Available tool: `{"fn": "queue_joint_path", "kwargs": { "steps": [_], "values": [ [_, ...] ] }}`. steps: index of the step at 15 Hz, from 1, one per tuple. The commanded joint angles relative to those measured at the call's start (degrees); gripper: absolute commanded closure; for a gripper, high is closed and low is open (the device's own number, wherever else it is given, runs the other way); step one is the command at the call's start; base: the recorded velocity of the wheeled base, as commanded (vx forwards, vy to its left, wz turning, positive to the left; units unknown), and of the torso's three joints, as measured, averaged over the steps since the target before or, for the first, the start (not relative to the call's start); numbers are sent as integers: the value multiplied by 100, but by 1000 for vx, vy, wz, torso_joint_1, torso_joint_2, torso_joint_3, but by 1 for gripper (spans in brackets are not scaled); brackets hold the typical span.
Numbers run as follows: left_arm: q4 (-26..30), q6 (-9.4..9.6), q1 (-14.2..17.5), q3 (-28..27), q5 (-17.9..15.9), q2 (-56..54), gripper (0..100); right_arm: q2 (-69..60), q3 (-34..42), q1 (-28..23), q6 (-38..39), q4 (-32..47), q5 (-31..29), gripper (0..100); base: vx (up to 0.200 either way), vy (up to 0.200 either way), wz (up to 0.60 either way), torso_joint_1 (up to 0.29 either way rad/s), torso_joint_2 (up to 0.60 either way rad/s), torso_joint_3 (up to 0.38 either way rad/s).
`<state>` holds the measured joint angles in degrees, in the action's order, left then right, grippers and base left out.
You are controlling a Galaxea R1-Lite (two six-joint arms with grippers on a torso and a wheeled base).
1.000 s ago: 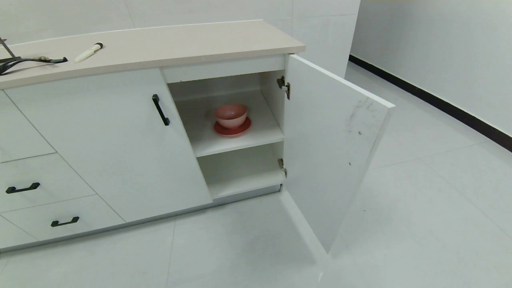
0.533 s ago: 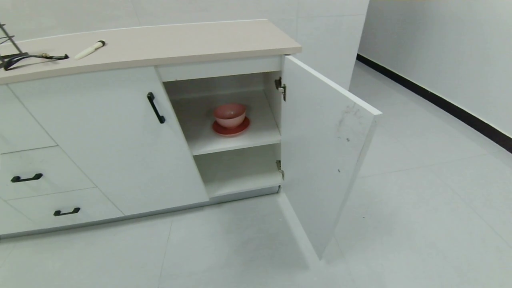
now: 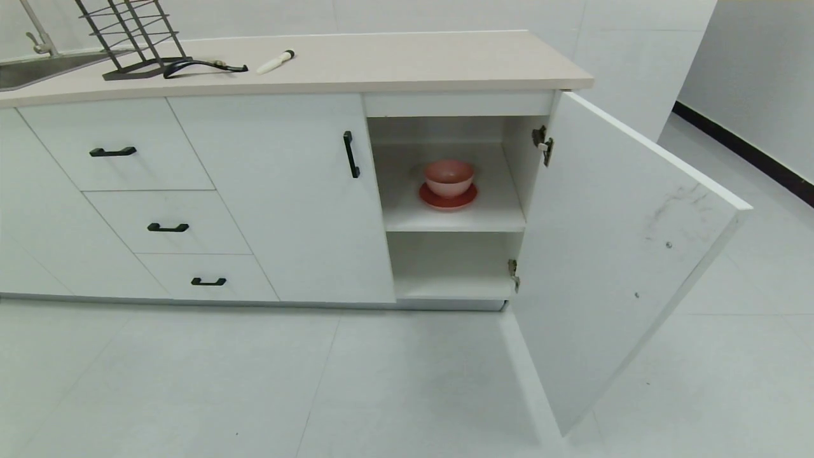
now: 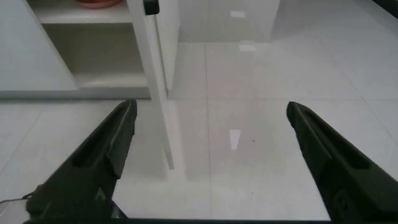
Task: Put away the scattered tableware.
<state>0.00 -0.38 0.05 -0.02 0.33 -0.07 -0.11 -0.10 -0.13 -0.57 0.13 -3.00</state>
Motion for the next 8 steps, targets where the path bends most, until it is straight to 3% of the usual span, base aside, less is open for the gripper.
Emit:
{"fn": "queue_joint_path", "kwargs": {
  "steps": [1,6,7,8],
  "values": [
    [0,-6,4,2,2,7,0,11,1,-4,-4,4,1,100,0,0,0,0,0,0],
    [0,-6,4,2,2,7,0,11,10,-4,22,-13,27,100,0,0,0,0,0,0],
    [0,3,4,2,2,7,0,20,10,-4,40,-233,159,100,0,0,0,0,0,0],
    [0,3,4,2,11,7,0,29,1,-4,-4,-1068,282,100,0,0,0,0,0,0]
  ]
}}
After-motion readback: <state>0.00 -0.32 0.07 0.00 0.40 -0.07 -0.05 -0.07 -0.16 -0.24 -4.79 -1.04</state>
